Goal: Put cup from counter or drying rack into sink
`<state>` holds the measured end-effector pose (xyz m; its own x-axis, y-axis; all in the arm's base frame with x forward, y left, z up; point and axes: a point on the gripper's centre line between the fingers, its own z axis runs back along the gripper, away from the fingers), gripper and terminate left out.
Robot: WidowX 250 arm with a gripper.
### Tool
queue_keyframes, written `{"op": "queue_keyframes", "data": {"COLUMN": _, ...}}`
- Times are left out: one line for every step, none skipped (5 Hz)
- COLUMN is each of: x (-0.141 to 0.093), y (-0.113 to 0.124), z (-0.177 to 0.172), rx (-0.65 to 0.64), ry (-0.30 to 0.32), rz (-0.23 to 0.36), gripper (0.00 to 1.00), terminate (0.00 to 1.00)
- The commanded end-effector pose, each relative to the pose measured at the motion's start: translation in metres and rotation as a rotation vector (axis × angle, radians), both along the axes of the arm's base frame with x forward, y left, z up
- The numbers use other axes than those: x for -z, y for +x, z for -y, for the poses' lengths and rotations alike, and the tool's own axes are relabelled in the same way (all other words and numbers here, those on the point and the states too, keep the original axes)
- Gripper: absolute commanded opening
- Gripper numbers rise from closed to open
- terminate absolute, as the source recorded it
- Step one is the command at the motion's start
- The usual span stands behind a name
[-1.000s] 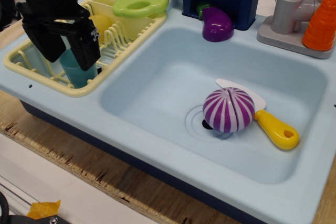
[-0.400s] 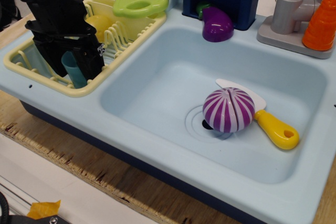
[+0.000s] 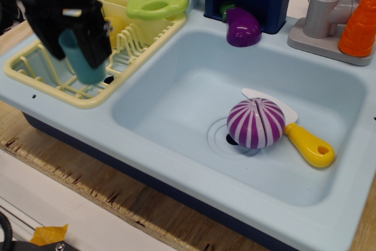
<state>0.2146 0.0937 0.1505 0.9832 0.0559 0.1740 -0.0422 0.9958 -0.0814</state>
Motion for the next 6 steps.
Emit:
{"op": "queue_keyframes", "data": {"x": -0.059, "y": 0.01, "z": 0.027, "rx": 0.03, "ry": 0.091, "rz": 0.127, "gripper": 0.0, "terminate": 0.0}}
{"op": "queue_keyframes", "data": {"x": -0.064, "y": 0.012, "z": 0.056, "rx": 0.07, "ry": 0.045, "rz": 0.114, "gripper": 0.0, "terminate": 0.0}}
{"op": "queue_keyframes", "data": {"x": -0.059, "y": 0.008, "z": 0.076, "rx": 0.062, "ry": 0.001, "rz": 0.086, "gripper": 1.0, "terminate": 0.0}}
{"op": "queue_keyframes", "data": {"x": -0.049, "y": 0.002, "z": 0.084, "rx": 0.017, "ry": -0.064, "rz": 0.026, "gripper": 1.0, "terminate": 0.0}}
{"op": "queue_keyframes", "data": {"x": -0.049, "y": 0.002, "z": 0.084, "rx": 0.017, "ry": -0.064, "rz": 0.026, "gripper": 1.0, "terminate": 0.0}}
{"op": "queue_keyframes", "data": {"x": -0.049, "y": 0.002, "z": 0.084, "rx": 0.017, "ry": -0.064, "rz": 0.026, "gripper": 1.0, "terminate": 0.0}}
